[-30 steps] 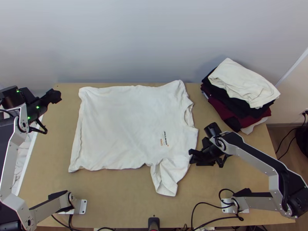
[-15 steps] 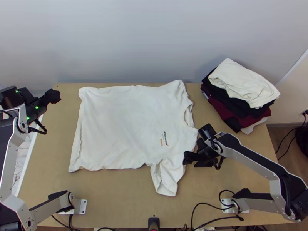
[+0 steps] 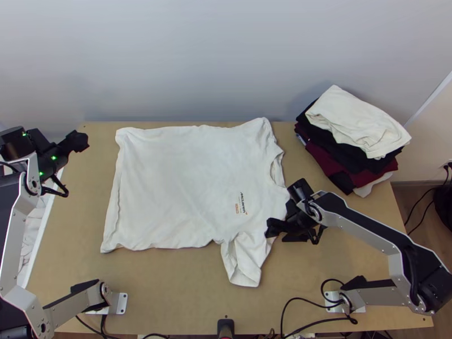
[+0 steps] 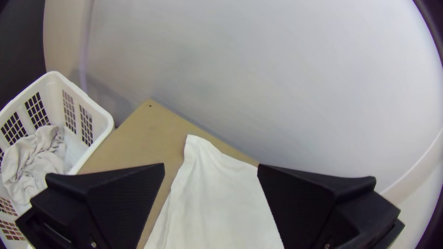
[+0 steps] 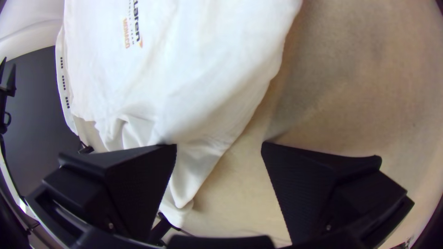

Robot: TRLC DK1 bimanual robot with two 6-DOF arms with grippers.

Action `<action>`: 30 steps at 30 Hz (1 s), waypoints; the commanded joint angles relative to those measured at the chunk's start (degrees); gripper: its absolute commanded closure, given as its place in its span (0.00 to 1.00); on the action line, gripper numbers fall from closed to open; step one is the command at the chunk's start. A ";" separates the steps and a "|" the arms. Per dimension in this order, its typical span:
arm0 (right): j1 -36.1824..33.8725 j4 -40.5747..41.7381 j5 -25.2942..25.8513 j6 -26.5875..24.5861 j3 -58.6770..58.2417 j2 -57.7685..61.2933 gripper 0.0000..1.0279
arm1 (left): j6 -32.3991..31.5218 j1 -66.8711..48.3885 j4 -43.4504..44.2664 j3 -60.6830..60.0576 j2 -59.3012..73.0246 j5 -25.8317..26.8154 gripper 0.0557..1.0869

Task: Fold the t-shirt

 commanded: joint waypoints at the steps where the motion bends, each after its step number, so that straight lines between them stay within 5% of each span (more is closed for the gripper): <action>1: -0.41 1.29 0.18 0.84 1.38 2.81 0.19 | 0.51 0.36 -0.16 -1.13 -1.20 1.02 0.05; 3: -0.41 2.26 0.18 0.84 1.29 3.60 0.23 | 0.42 0.01 -0.07 -1.04 -1.20 1.02 0.05; 11: -0.58 5.77 5.45 0.23 -0.20 2.90 0.96 | 0.77 0.36 -0.16 -1.84 -1.20 0.93 0.05; 18: -1.20 6.30 6.16 0.05 -2.05 0.00 0.97 | 10.44 3.09 -3.94 -6.32 -1.20 7.61 0.05; 30: -2.25 6.65 6.51 0.32 -3.28 -0.61 0.97 | 62.82 12.31 -37.95 -14.49 -0.50 10.42 0.05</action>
